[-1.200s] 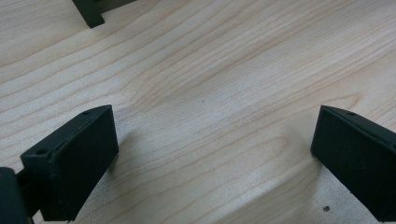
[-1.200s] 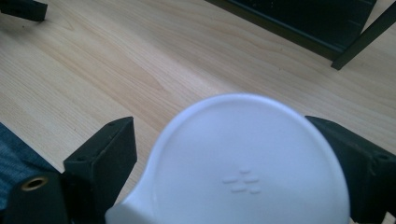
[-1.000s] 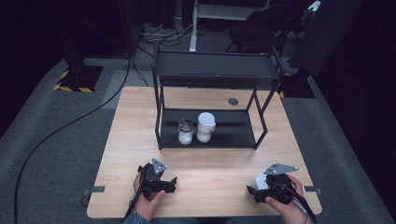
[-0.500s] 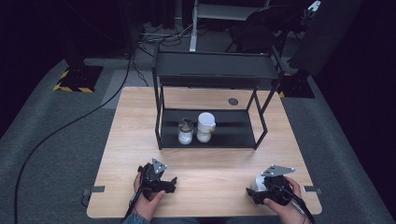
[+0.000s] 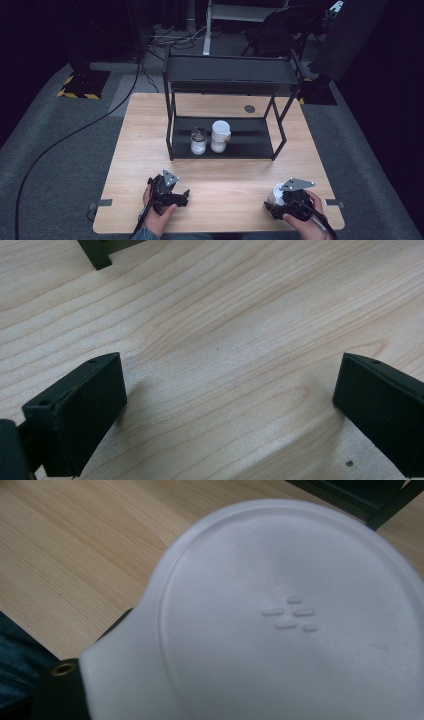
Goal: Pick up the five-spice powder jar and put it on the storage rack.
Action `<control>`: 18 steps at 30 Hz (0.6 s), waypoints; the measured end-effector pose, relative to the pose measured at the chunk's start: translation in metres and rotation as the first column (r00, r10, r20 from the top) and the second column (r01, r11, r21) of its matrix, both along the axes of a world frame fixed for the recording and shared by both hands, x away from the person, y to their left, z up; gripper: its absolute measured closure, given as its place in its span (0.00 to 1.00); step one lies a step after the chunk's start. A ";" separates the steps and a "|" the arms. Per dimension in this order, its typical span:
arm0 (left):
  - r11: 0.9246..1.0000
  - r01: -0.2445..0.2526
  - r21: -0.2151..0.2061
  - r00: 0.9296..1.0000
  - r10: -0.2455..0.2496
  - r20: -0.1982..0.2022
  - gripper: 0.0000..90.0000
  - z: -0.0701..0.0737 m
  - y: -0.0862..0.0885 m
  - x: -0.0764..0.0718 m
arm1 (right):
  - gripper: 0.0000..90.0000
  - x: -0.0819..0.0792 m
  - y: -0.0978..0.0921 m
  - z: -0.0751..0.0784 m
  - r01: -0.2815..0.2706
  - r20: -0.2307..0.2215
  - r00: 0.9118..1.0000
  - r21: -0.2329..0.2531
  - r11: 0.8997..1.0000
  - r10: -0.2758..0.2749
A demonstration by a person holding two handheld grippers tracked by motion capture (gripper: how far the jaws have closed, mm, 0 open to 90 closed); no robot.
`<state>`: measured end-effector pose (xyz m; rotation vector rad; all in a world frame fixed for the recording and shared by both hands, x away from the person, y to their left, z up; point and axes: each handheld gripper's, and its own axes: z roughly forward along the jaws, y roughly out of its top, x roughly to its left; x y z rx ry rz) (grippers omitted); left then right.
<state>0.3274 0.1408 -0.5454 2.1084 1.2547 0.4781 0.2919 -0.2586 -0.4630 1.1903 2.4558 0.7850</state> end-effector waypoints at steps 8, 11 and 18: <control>1.000 0.000 0.000 1.000 0.000 0.000 0.01 0.000 0.000 0.000 | 0.23 0.001 -0.001 0.001 0.001 0.009 1.000 0.019 1.000 -0.002; 1.000 0.000 0.000 1.000 0.000 0.000 0.01 0.000 0.000 0.000 | 0.23 0.001 0.000 0.001 -0.001 0.013 1.000 0.015 1.000 0.000; 1.000 0.000 0.000 1.000 0.000 0.000 0.01 0.000 0.000 0.000 | 0.23 0.001 0.000 0.001 -0.001 0.013 1.000 0.017 1.000 0.000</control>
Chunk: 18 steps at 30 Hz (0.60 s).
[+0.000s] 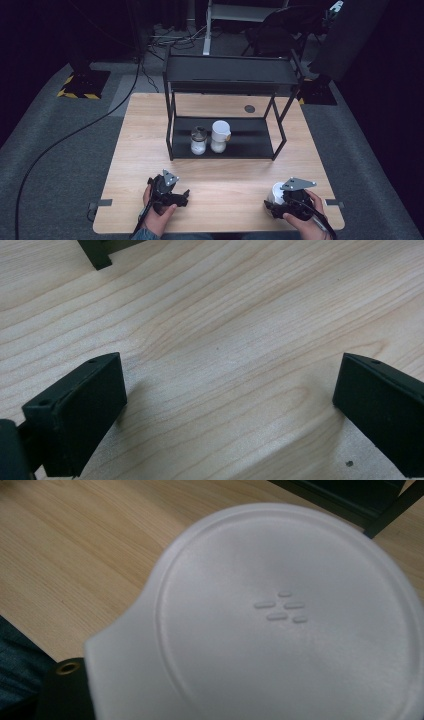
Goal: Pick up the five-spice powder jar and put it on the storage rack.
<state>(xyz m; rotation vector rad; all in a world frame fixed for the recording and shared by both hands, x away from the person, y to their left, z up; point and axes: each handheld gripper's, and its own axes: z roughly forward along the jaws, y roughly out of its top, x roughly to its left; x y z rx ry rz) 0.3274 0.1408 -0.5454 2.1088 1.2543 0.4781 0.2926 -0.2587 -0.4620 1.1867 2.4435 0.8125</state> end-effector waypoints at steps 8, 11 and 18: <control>1.000 0.000 0.000 1.000 0.000 0.000 0.01 0.000 0.000 0.000 | 0.24 0.001 0.002 0.002 -0.007 0.005 1.000 0.006 1.000 0.007; 1.000 0.000 0.000 1.000 0.000 0.000 0.01 0.000 0.000 0.000 | 0.24 0.001 0.002 0.004 -0.008 0.008 1.000 0.007 1.000 0.008; 1.000 0.000 0.000 1.000 0.000 -0.001 0.01 0.000 0.000 0.000 | 0.24 0.001 0.004 0.009 -0.015 0.016 1.000 0.011 1.000 0.015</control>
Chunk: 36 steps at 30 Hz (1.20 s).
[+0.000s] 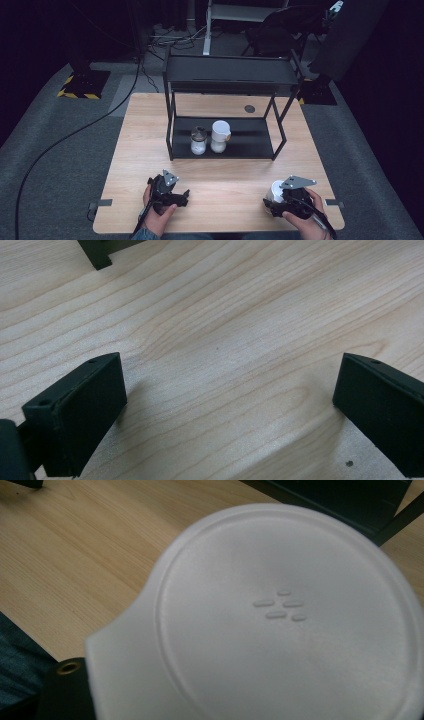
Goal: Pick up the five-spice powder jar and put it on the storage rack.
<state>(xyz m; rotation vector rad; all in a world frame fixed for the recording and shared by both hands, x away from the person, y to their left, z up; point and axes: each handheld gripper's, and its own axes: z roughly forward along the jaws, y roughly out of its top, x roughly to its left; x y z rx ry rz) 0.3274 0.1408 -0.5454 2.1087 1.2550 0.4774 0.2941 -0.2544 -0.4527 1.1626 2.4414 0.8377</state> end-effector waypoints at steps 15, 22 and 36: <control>1.000 0.000 0.000 1.000 0.000 0.000 0.01 0.000 0.000 0.000 | 0.24 0.010 0.005 0.021 -0.016 0.028 0.999 0.010 1.000 0.016; 1.000 -0.005 -0.001 1.000 0.005 -0.001 0.01 0.000 0.000 -0.001 | 0.24 0.018 0.008 0.034 -0.026 0.048 0.999 0.014 1.000 0.025; 1.000 -0.006 0.000 1.000 0.006 0.000 0.00 0.000 -0.001 0.000 | 0.24 0.034 0.008 0.054 -0.036 0.069 0.997 0.020 0.999 0.035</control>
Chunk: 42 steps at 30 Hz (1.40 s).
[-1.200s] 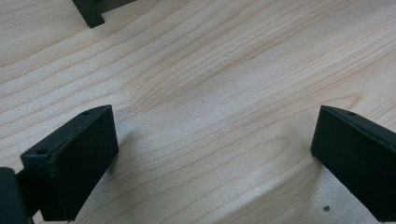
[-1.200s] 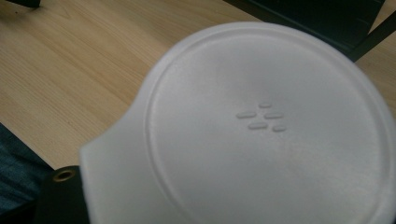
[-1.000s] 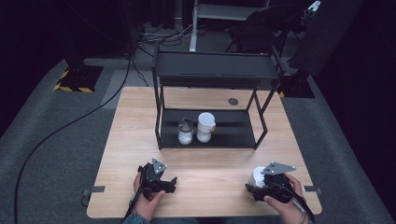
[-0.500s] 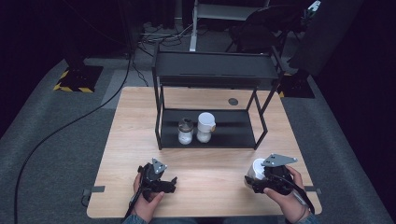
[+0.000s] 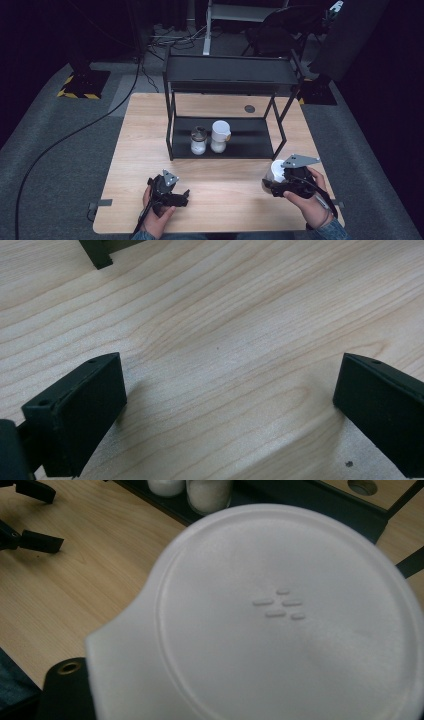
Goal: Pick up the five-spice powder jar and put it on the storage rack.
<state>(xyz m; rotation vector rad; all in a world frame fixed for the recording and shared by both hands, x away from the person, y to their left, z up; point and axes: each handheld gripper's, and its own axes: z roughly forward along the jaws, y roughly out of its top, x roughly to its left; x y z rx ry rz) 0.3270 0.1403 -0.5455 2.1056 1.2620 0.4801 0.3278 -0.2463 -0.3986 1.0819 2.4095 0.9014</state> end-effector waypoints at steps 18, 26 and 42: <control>1.000 -0.006 -0.002 1.000 0.006 0.000 0.00 0.000 -0.001 0.000 | 0.24 0.026 0.003 0.015 -0.013 0.005 1.000 0.011 1.000 0.013; 1.000 -0.005 -0.002 1.000 0.005 0.000 0.00 0.000 0.000 0.000 | 0.24 0.037 0.006 0.022 -0.015 0.011 1.000 0.010 1.000 0.015; 1.000 -0.004 -0.001 1.000 0.004 0.000 0.00 0.000 0.000 0.000 | 0.24 0.055 0.007 0.038 -0.005 0.021 1.000 0.020 1.000 0.004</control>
